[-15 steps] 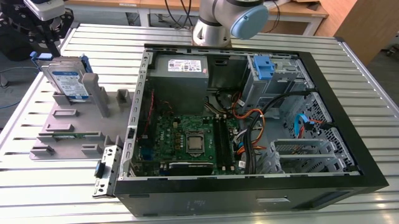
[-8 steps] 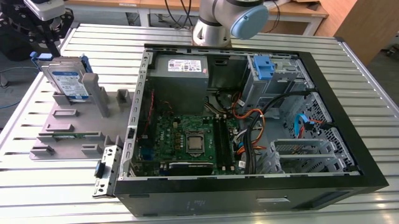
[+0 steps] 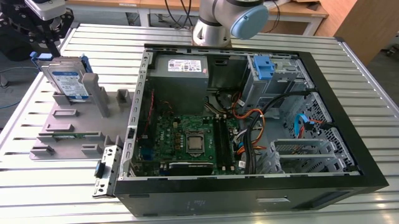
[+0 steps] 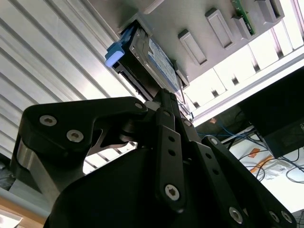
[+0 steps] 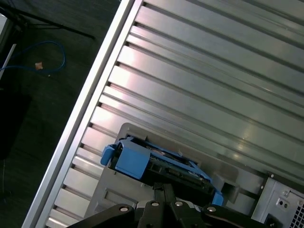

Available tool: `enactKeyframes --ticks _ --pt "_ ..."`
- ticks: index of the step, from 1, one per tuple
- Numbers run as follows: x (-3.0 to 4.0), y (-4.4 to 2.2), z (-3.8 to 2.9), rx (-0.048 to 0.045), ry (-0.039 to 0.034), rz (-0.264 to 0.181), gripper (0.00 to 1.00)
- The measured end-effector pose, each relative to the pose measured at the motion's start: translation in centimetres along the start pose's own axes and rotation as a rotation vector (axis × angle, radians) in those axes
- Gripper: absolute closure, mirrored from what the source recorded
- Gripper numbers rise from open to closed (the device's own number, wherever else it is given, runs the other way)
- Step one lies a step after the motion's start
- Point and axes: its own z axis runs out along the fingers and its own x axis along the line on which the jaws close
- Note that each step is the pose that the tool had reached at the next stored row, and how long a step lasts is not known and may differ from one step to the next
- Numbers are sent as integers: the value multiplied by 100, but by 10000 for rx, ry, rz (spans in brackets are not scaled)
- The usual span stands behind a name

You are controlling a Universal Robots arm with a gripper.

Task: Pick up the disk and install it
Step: 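Pick up the disk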

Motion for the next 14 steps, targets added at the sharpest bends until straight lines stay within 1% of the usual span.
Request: enactKeyframes --ticks 14 --pt "0 0 0 1 4 -102 89"
